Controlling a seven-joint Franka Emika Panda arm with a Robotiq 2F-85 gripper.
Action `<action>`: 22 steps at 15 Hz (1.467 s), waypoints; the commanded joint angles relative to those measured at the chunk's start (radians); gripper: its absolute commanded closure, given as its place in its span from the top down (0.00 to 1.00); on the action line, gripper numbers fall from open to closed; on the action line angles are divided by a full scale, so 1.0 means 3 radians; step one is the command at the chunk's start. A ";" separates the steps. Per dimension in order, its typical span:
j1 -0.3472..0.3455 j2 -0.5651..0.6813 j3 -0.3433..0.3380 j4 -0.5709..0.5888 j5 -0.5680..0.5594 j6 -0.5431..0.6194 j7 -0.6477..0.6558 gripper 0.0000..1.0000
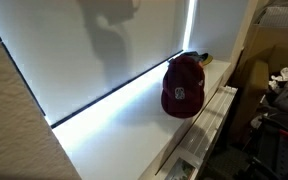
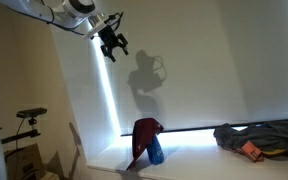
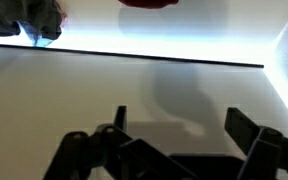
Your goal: Move the gray cloth to the left
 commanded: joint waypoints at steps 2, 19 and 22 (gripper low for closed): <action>-0.0042 0.0151 -0.0057 0.0034 0.0075 0.0058 -0.0108 1.00; -0.0932 0.1364 -0.0793 0.0135 0.0078 0.1731 0.0691 1.00; -0.0881 0.1525 -0.0750 0.0320 0.0046 0.1185 0.0844 1.00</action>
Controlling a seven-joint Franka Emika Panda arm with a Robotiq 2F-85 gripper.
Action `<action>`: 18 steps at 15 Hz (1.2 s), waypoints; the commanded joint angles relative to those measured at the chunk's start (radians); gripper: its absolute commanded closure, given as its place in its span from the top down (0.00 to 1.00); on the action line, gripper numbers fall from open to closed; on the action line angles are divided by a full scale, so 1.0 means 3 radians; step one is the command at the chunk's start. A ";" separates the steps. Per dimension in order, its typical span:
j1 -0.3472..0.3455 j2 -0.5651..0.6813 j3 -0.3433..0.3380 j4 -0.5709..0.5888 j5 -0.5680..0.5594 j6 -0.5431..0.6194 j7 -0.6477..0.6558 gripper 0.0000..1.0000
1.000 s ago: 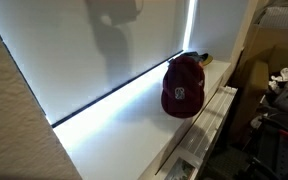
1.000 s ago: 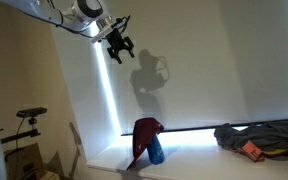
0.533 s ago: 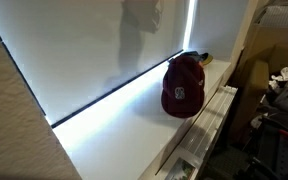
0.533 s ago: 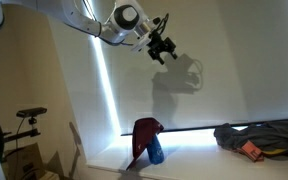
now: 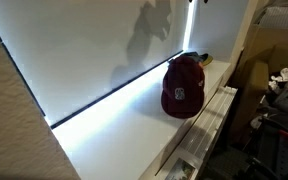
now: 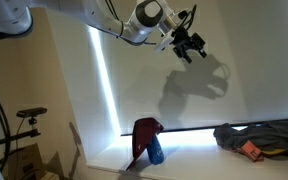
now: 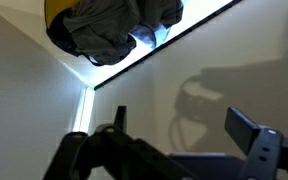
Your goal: Move the gray cloth to the left
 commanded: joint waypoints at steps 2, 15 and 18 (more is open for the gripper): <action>-0.0022 0.0253 0.0091 0.0202 0.0230 -0.0817 -0.0051 1.00; -0.0295 0.0892 0.0292 0.0588 0.1026 -0.1296 -0.1491 1.00; -0.0284 0.0878 0.0292 0.0491 0.0900 -0.1279 -0.1425 1.00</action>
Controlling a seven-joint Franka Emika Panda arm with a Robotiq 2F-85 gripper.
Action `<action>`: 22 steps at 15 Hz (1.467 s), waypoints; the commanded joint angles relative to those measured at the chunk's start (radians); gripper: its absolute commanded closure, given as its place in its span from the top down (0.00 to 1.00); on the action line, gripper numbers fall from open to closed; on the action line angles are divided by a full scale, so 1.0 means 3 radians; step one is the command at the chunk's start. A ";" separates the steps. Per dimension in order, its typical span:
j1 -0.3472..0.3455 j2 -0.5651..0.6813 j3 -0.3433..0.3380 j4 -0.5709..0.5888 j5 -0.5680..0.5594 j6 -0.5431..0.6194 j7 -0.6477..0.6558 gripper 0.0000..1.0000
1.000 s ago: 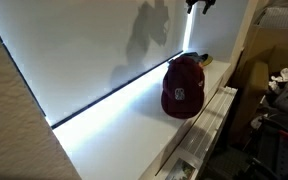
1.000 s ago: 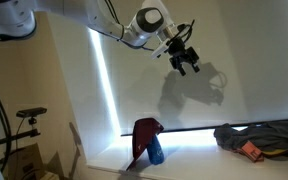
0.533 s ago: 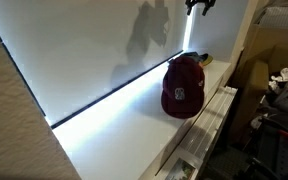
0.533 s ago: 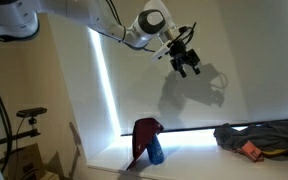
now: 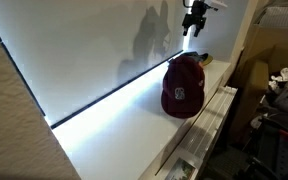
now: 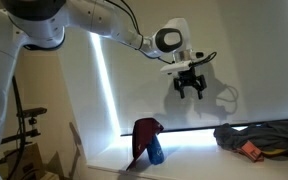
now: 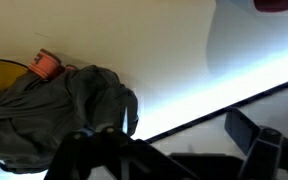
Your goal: Move the gray cloth to the left
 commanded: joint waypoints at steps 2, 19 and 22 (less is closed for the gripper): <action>-0.0102 0.0094 0.0092 0.0125 -0.0031 -0.0075 -0.0037 1.00; -0.0218 0.0363 0.0157 0.0322 -0.0738 0.0188 -0.0626 1.00; -0.0219 0.0431 0.0153 0.0297 -0.0836 0.0446 -0.0596 1.00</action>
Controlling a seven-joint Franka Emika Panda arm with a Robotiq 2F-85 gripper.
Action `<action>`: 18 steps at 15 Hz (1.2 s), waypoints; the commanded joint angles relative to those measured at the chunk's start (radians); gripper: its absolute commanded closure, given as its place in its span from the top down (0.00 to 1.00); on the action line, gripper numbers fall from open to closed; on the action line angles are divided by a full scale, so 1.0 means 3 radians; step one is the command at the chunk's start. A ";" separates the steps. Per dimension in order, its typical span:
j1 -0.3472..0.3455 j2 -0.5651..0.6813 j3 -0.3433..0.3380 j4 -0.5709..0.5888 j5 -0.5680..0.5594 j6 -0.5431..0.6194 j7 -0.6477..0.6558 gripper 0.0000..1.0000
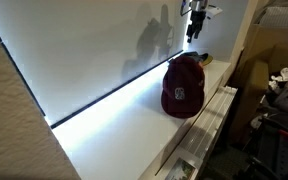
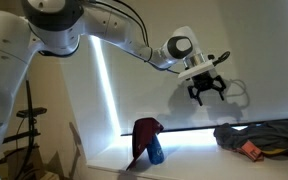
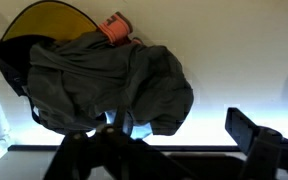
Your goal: Move the gray cloth to the left
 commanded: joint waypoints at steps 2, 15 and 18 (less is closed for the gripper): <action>0.0129 -0.0170 0.0021 -0.0307 -0.0172 0.0092 0.0309 1.00; 0.0503 0.0616 -0.0332 -0.0145 -0.0840 0.0651 0.1905 1.00; 0.0768 0.0403 -0.0552 -0.0670 -0.1192 0.1495 0.2332 1.00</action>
